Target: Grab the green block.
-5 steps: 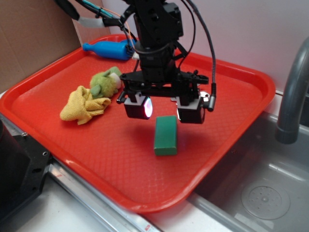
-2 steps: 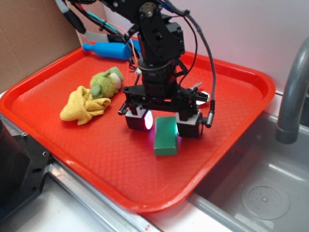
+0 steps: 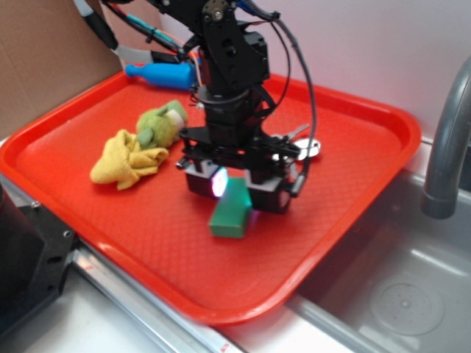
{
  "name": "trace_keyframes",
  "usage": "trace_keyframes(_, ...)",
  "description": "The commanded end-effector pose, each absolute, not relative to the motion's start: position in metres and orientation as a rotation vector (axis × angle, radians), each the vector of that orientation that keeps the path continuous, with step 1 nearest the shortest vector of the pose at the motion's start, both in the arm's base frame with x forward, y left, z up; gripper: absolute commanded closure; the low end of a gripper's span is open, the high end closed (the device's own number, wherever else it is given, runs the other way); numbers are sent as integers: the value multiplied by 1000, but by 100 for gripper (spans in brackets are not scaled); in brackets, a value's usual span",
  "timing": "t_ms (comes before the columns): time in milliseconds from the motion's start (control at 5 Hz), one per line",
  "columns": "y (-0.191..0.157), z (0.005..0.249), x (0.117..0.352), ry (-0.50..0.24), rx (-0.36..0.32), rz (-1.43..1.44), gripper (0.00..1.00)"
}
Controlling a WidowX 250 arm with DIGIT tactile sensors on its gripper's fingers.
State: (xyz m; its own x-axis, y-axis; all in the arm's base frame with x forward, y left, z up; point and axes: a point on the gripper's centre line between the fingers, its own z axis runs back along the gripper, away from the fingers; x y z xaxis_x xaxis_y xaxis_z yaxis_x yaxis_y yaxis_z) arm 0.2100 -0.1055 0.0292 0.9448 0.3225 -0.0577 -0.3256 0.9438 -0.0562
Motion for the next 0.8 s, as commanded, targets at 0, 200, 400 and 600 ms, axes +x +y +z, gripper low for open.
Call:
trace_keyframes(0,-28,143,205,-18,-69,-20,100)
trace_keyframes(200,-11,195,187,-66,-35,-1,100)
trace_keyframes(400,-22,228,174,-83,-38,-43,100)
trace_keyframes(600,-31,223,171,-76,-5,-44,100)
